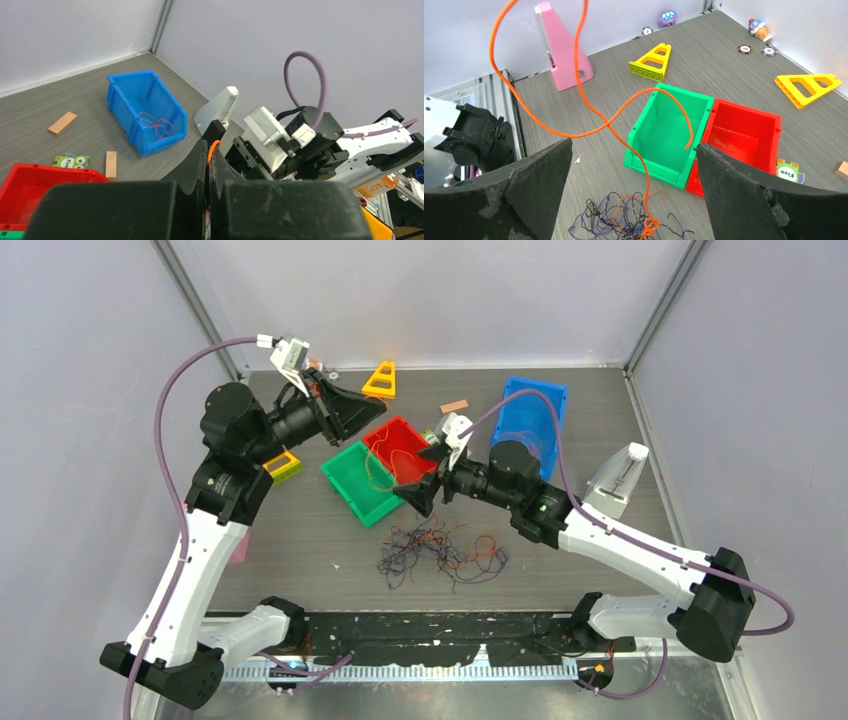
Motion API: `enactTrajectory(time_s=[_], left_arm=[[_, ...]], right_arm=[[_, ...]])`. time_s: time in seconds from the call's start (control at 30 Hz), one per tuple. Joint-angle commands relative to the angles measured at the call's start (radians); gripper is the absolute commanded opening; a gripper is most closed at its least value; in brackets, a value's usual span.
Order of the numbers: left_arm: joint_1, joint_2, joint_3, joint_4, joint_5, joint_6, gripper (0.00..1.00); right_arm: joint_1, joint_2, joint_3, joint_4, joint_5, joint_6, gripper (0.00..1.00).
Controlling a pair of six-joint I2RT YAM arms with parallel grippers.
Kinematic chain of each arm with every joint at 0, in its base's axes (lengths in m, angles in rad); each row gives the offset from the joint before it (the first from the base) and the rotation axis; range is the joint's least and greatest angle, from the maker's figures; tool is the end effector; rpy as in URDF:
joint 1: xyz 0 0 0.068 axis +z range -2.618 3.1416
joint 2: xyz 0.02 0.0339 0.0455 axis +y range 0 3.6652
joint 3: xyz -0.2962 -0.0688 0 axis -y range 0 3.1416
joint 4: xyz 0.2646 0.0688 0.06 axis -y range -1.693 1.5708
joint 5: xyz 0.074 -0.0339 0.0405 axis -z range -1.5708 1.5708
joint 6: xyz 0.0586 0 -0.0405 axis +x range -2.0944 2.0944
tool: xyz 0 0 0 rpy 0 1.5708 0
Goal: Untangle the cables
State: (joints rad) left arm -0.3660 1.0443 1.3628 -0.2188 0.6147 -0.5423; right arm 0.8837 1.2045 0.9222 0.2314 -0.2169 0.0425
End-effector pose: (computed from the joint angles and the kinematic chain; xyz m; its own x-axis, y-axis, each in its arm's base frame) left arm 0.1979 -0.1121 0.5216 -0.3478 -0.3182 -0.8819 0.7574 0.4591 -0.4644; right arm 0.1906 0.2521 0.3673 -0.0701 -0.0200 -0.9973 -0.8891 0.4545 0.0534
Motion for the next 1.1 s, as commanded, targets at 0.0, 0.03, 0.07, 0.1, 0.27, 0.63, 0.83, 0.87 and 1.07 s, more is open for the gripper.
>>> enactTrajectory(time_s=[0.0, 0.03, 0.07, 0.1, 0.27, 0.63, 0.83, 0.87, 1.07], left_arm=[[-0.001, -0.014, -0.019, 0.044, 0.016, 0.003, 0.0], [-0.001, -0.013, -0.023, 0.047, 0.018, 0.001, 0.0], [-0.001, -0.011, -0.026, 0.05, 0.021, 0.0, 0.0], [-0.003, -0.008, -0.027, 0.051, 0.024, -0.001, 0.0], [-0.003, -0.009, -0.027, 0.044, 0.031, 0.003, 0.0], [-0.019, -0.002, -0.037, 0.053, 0.029, -0.009, 0.0], [-0.032, 0.0, -0.043, 0.059, 0.028, -0.01, 0.0], [-0.034, -0.002, -0.044, 0.059, 0.028, -0.01, 0.0], [-0.034, -0.011, -0.053, 0.052, 0.016, 0.007, 0.0]], right_arm=[[0.003, -0.037, 0.088, -0.116, -0.072, -0.095, 1.0], [0.003, -0.039, 0.1, -0.133, -0.081, -0.106, 1.0], [0.003, -0.036, 0.108, -0.141, -0.104, -0.116, 1.0], [0.003, -0.033, 0.128, -0.159, -0.112, -0.12, 1.0], [0.003, -0.009, 0.197, -0.196, -0.157, -0.134, 1.0], [0.003, 0.119, 0.312, -0.141, -0.242, -0.084, 1.0], [0.003, 0.208, 0.353, -0.034, -0.295, 0.032, 0.98], [0.004, 0.215, 0.357, -0.024, -0.291, 0.039, 0.99], [0.003, 0.221, 0.329, -0.018, -0.247, 0.049, 0.13]])
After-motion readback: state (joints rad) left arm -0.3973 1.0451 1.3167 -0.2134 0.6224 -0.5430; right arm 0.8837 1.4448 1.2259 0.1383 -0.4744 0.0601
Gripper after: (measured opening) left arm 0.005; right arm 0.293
